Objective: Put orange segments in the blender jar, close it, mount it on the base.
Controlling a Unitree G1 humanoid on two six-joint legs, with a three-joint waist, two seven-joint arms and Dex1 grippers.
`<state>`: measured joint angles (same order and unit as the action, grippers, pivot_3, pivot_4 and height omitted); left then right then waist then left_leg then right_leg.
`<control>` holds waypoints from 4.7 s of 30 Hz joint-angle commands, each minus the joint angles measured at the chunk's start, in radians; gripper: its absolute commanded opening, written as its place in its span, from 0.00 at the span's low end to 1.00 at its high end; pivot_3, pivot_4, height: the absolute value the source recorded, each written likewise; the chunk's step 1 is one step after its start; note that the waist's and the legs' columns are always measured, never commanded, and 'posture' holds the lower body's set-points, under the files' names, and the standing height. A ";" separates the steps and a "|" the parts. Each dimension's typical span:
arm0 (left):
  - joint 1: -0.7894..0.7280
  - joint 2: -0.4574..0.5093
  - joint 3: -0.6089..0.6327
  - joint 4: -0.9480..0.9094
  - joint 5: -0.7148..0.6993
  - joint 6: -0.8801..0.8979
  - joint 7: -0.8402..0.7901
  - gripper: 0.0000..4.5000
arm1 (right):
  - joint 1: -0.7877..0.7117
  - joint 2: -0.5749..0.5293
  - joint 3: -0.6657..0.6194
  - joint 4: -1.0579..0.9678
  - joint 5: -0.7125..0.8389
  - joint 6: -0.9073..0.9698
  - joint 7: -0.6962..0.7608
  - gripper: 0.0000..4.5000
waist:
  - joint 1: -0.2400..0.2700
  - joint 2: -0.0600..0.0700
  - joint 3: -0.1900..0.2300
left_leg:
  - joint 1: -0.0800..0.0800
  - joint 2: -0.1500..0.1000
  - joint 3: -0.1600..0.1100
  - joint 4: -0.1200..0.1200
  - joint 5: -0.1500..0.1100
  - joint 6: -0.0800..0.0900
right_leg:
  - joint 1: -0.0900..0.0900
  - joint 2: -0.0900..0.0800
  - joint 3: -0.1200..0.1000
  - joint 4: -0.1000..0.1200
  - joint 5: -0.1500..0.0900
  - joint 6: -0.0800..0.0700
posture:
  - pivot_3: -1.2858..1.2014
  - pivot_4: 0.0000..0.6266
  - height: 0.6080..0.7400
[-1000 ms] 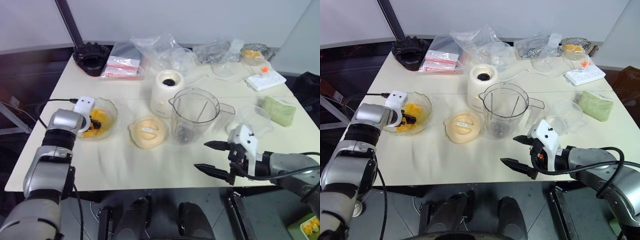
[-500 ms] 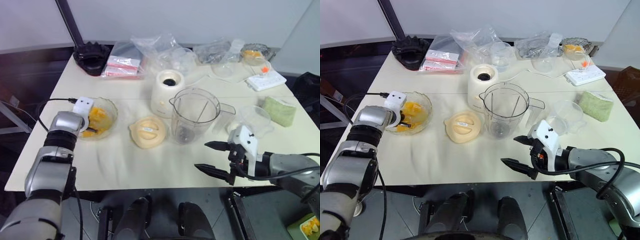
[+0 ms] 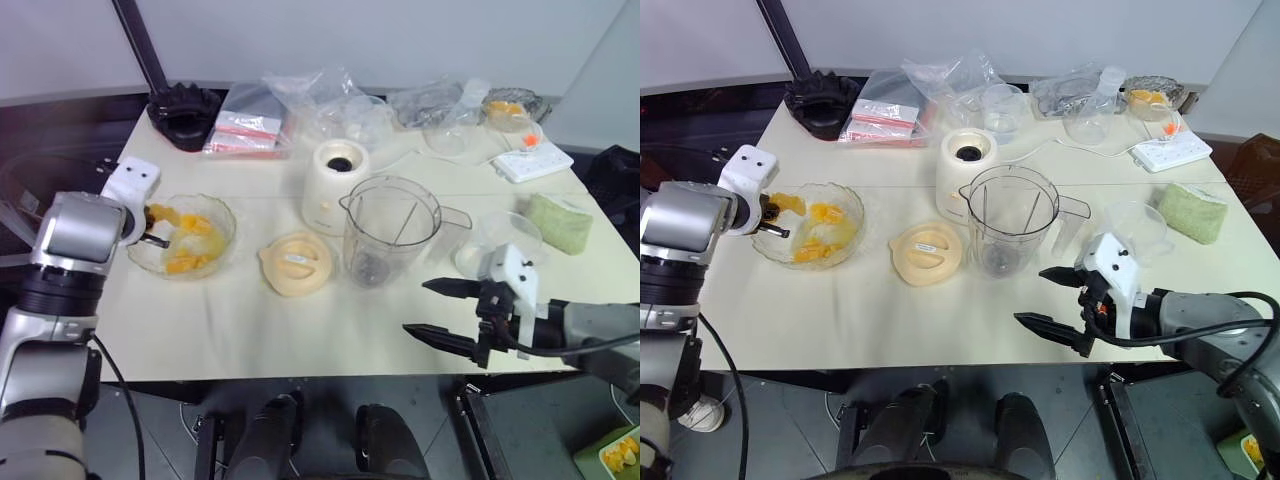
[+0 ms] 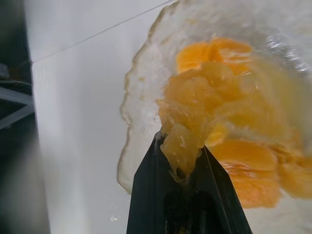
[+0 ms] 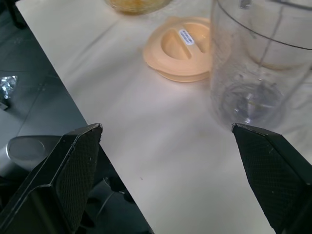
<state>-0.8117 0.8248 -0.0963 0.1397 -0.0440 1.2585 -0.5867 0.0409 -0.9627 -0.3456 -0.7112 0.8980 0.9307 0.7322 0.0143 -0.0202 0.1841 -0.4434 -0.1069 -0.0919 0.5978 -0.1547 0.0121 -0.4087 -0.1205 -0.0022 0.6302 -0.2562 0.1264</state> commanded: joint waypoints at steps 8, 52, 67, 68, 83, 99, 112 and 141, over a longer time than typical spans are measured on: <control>-0.154 0.148 0.018 0.046 -0.207 -0.511 -0.572 0.01 | 0.032 -0.015 -0.213 0.034 0.060 0.000 0.007 1.00 | 0.002 0.000 0.000 | -0.001 0.000 0.001 -0.001 0.000 0.000 | -0.001 -0.002 0.001 -0.001 -0.002 -0.004 | 0.52 0.24 1.00; -0.576 -0.676 -0.042 0.624 -0.080 -1.029 -0.524 0.99 | 0.289 0.223 -0.215 0.037 -0.333 -0.238 -0.290 1.00 | 0.024 0.000 0.001 | -0.006 0.000 0.005 0.015 -0.003 0.010 | 0.004 0.000 0.000 -0.001 0.002 0.004 | 0.52 0.24 1.00; -0.043 -0.405 0.155 -0.280 -0.362 -0.540 -0.346 0.99 | 0.200 0.407 -0.293 0.354 -0.601 -0.370 -0.527 1.00 | -0.001 0.009 -0.002 | 0.001 0.000 0.005 0.014 -0.004 0.007 | 0.007 0.002 0.003 0.001 0.000 -0.001 | 0.52 0.24 1.00; -0.008 -0.372 0.165 -0.331 -0.385 -0.493 -0.342 0.99 | 0.167 0.386 -0.286 0.418 -0.611 -0.387 -0.518 1.00 | 0.002 0.009 -0.002 | 0.001 0.000 0.005 0.014 -0.004 0.007 | 0.007 0.002 0.002 0.001 0.000 -0.001 | 0.52 0.24 1.00; 0.242 -0.139 0.178 -0.607 -0.568 -0.262 -0.280 0.99 | -0.181 0.302 -0.130 0.936 -0.675 -0.570 -0.405 1.00 | -0.002 0.015 -0.002 | 0.001 0.000 0.007 0.014 -0.004 0.007 | 0.007 0.002 0.003 0.001 0.000 -0.001 | 0.52 0.24 1.00; 0.329 -0.105 0.125 -0.690 -0.620 -0.242 -0.208 0.99 | -0.387 0.326 -0.048 1.285 -0.736 -0.789 -0.437 1.00 | -0.007 0.016 -0.002 | 0.002 0.000 0.007 0.013 -0.004 0.007 | 0.007 0.002 0.004 0.001 0.000 -0.001 | 0.52 0.24 1.00; 0.418 -0.032 0.181 -0.714 -0.701 -0.219 -0.208 1.00 | -0.521 0.349 -0.002 1.585 -0.776 -1.025 -0.519 0.26 | -0.025 0.017 -0.002 | 0.002 0.000 0.007 0.013 -0.004 0.007 | 0.007 0.002 0.004 0.001 0.000 -0.001 | 0.52 0.24 1.00; 0.370 0.009 0.200 -0.595 -0.700 -0.299 -0.212 1.00 | -0.932 0.128 0.272 1.141 -0.913 -0.976 -0.159 0.01 | -0.028 0.026 0.005 | 0.000 0.000 0.011 0.009 -0.004 0.007 | 0.001 0.002 0.009 0.001 0.000 -0.001 | 0.52 0.24 1.00</control>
<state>-0.4265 0.8342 0.0651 -0.4488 -0.7315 0.9743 -0.8023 -0.8427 -0.8129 -0.0582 0.5055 -0.0170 -0.0386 0.5641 -0.0134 0.0056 0.1894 -0.4430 -0.1070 -0.0808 0.6062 -0.1586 0.0189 -0.4080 -0.1184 0.0073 0.6315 -0.2559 0.1255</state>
